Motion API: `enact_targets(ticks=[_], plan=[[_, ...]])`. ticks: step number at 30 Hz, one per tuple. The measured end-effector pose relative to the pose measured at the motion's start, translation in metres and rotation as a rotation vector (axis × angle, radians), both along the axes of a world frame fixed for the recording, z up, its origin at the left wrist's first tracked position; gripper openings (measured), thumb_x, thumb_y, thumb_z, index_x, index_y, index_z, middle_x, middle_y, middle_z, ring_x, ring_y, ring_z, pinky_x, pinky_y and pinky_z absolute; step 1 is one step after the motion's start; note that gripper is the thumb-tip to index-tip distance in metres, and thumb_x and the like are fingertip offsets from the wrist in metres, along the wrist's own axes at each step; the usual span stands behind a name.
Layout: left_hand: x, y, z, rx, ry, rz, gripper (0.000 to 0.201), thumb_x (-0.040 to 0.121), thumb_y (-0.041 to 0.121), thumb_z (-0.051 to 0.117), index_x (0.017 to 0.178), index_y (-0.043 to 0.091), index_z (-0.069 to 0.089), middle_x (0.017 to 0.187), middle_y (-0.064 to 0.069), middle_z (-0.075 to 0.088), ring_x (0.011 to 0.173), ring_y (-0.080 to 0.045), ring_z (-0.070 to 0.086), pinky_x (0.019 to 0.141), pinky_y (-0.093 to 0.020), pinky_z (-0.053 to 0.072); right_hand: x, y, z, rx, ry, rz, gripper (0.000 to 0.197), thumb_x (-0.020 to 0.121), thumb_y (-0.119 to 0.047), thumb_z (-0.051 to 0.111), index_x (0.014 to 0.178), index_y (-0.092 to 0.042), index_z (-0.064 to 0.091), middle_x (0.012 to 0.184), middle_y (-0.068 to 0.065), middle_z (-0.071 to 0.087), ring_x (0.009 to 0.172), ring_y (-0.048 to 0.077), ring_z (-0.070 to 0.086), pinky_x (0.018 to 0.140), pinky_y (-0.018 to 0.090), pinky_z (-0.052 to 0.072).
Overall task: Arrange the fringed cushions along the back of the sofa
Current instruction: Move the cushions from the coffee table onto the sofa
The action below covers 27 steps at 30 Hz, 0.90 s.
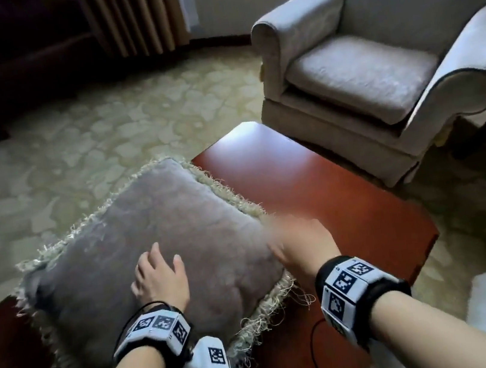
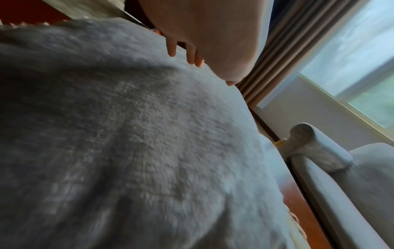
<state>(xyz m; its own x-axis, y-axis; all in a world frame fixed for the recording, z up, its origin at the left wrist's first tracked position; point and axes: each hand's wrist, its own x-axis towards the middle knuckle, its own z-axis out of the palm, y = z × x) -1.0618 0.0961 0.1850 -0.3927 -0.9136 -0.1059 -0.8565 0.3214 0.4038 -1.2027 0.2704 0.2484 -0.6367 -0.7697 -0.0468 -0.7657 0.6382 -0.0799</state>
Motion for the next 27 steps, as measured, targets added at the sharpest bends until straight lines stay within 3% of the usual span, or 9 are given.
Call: enact_targets(ticks=[3, 6, 9, 12, 16, 19, 23, 25, 27], plan=[[0.009, -0.034, -0.012, 0.001, 0.007, 0.078, 0.054, 0.092, 0.03, 0.048, 0.141, 0.011, 0.035, 0.144, -0.015, 0.036, 0.132, -0.033, 0.034, 0.105, -0.048, 0.026, -0.005, -0.055, -0.009, 0.103, -0.09, 0.152, 0.04, 0.095, -0.042, 0.034, 0.118, -0.015, 0.052, 0.113, 0.009, 0.058, 0.102, 0.029, 0.058, 0.082, 0.036, 0.042], [0.021, -0.069, -0.019, -0.026, -0.003, 0.107, 0.065, 0.089, 0.038, 0.051, 0.145, 0.016, 0.026, 0.149, -0.017, 0.028, 0.134, -0.034, 0.03, 0.108, -0.05, 0.023, -0.014, -0.106, -0.021, 0.13, -0.173, 0.233, 0.052, 0.095, -0.047, 0.036, 0.138, -0.021, 0.031, 0.129, 0.01, 0.046, 0.117, 0.029, 0.047, 0.09, 0.036, 0.039], [0.044, -0.098, -0.03, 0.105, -0.025, 0.279, 0.087, 0.08, 0.063, 0.049, 0.146, 0.038, -0.001, 0.156, -0.016, -0.003, 0.143, -0.035, 0.006, 0.114, -0.054, 0.007, -0.025, -0.153, -0.044, 0.185, -0.226, 0.281, 0.075, 0.087, -0.06, 0.041, 0.148, -0.033, 0.006, 0.149, 0.013, 0.025, 0.136, 0.03, 0.03, 0.104, 0.04, 0.036], [0.076, -0.11, -0.04, 0.366, 0.064, 0.489, 0.108, 0.067, 0.07, 0.057, 0.141, 0.045, -0.017, 0.153, -0.021, -0.021, 0.143, -0.037, -0.013, 0.116, -0.048, -0.004, -0.034, -0.182, -0.07, 0.314, -0.205, 0.283, 0.1, 0.07, -0.077, 0.047, 0.144, -0.043, -0.01, 0.158, 0.01, -0.007, 0.146, 0.029, 0.002, 0.114, 0.047, 0.019], [0.111, -0.111, -0.054, 0.616, 0.132, 0.661, 0.124, 0.063, 0.063, 0.068, 0.138, 0.041, -0.028, 0.155, -0.023, 0.007, 0.141, -0.037, 0.017, 0.115, -0.043, 0.012, -0.044, -0.199, -0.097, 0.353, -0.327, 0.156, 0.122, 0.048, -0.085, 0.058, 0.139, -0.053, -0.017, 0.157, 0.008, -0.018, 0.145, 0.032, -0.007, 0.112, 0.059, 0.018], [0.122, -0.115, -0.064, 0.709, 0.138, 0.669, 0.13, 0.056, 0.067, 0.069, 0.138, 0.041, -0.03, 0.153, -0.018, 0.023, 0.136, -0.036, 0.032, 0.115, -0.042, 0.022, -0.055, -0.205, -0.105, 0.353, -0.446, 0.134, 0.128, 0.042, -0.083, 0.063, 0.136, -0.055, -0.019, 0.156, 0.011, -0.02, 0.145, 0.033, -0.009, 0.114, 0.058, 0.015], [0.118, -0.115, -0.06, 0.682, 0.187, 0.694, 0.13, 0.055, 0.064, 0.073, 0.141, 0.042, -0.022, 0.15, -0.016, 0.032, 0.13, -0.036, 0.04, 0.111, -0.041, 0.03, -0.07, -0.213, -0.11, 0.317, -0.636, 0.14, 0.141, 0.018, -0.09, 0.058, 0.132, -0.059, -0.02, 0.153, 0.024, 0.009, 0.141, 0.038, 0.017, 0.113, 0.048, 0.026], [0.112, -0.11, -0.06, 0.604, 0.226, 0.733, 0.129, 0.055, 0.06, 0.076, 0.142, 0.044, -0.019, 0.148, -0.018, 0.034, 0.131, -0.038, 0.038, 0.11, -0.043, 0.03, -0.076, -0.216, -0.114, 0.282, -0.686, 0.14, 0.147, 0.018, -0.086, 0.064, 0.136, -0.055, -0.018, 0.15, 0.024, 0.021, 0.135, 0.041, 0.027, 0.111, 0.046, 0.029], [0.106, -0.104, -0.058, 0.522, 0.274, 0.757, 0.127, 0.056, 0.054, 0.079, 0.144, 0.043, -0.013, 0.148, -0.018, 0.035, 0.133, -0.037, 0.035, 0.111, -0.043, 0.028, -0.078, -0.217, -0.115, 0.216, -0.697, 0.163, 0.148, 0.027, -0.076, 0.076, 0.141, -0.048, -0.014, 0.155, 0.015, 0.017, 0.137, 0.04, 0.023, 0.112, 0.044, 0.024]])
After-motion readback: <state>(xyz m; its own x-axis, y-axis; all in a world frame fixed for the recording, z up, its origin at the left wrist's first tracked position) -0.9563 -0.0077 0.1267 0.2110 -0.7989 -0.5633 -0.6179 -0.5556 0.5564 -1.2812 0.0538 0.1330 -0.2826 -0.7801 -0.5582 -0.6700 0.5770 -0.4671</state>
